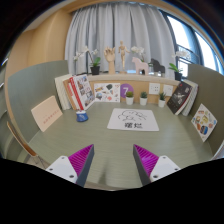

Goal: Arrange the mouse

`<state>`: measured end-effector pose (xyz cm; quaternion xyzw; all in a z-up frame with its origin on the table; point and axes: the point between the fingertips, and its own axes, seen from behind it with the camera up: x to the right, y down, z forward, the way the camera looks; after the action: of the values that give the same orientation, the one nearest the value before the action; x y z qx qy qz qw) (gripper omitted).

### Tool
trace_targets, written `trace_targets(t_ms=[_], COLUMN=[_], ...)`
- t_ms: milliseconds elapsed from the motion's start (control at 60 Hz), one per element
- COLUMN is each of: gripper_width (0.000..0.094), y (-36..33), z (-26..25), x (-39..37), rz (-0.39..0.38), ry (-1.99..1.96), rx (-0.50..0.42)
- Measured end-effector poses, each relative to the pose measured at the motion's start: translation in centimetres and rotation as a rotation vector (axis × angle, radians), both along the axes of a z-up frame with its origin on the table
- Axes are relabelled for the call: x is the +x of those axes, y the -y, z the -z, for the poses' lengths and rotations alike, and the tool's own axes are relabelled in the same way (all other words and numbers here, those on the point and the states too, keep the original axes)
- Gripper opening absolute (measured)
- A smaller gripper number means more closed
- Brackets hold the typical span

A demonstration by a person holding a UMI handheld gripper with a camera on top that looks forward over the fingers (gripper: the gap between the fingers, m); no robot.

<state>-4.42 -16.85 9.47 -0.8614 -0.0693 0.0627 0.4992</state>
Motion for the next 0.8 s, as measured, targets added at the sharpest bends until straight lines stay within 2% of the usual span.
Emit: trace_targets(t_ms=[117,367,583,800], gripper_width=[0.0775,0.0782,0.0784,0.0767], y=[-2.6,-11.1,-20.2,-27.6], z=[3.3,7.7,10.0,10.6], x=[-5.8,-16.4,-21.9,-23.5], rz=[0.022,0.004,0.031,0.068], ry=[0.0,0.012,0.011,0.058], rx=[-0.055,-0.146,-0.174,-0.187])
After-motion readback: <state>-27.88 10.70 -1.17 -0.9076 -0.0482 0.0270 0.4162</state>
